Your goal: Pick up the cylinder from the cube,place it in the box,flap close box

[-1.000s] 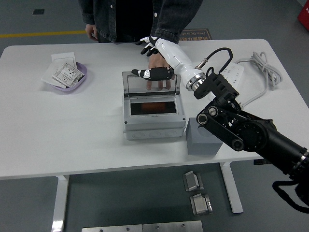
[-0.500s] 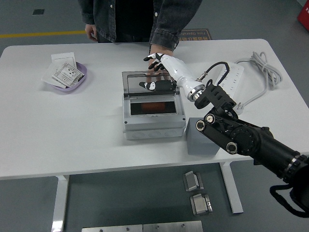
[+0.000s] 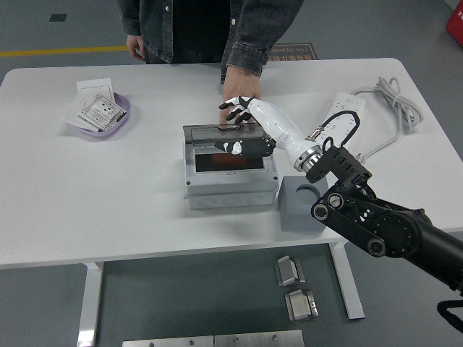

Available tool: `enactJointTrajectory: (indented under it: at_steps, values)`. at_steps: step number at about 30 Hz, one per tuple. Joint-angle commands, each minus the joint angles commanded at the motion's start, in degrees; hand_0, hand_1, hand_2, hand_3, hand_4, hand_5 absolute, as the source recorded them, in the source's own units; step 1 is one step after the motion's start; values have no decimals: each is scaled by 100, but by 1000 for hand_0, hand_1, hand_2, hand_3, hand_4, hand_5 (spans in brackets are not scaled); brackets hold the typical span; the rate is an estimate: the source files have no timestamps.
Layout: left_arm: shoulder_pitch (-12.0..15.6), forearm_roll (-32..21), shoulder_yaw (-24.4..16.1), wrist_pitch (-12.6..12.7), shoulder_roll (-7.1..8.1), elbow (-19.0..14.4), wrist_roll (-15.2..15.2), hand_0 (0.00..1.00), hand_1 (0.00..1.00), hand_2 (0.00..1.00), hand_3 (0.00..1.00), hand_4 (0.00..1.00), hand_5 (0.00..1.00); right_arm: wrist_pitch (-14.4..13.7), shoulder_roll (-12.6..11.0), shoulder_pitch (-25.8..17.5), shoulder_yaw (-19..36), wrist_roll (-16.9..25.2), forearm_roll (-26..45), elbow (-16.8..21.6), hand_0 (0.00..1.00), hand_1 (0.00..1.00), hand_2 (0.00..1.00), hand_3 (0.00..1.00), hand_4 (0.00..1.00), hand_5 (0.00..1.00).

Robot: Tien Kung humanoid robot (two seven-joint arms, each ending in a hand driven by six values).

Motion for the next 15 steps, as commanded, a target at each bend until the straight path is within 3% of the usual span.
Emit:
enactJointTrajectory:
  at_steps: [15]
  values:
    - [17,-30,7,5,-15,0,-14,641,650,564,666,691,337,-108,-219,-677,58,129,254,655,596,539,627,732,884,354]
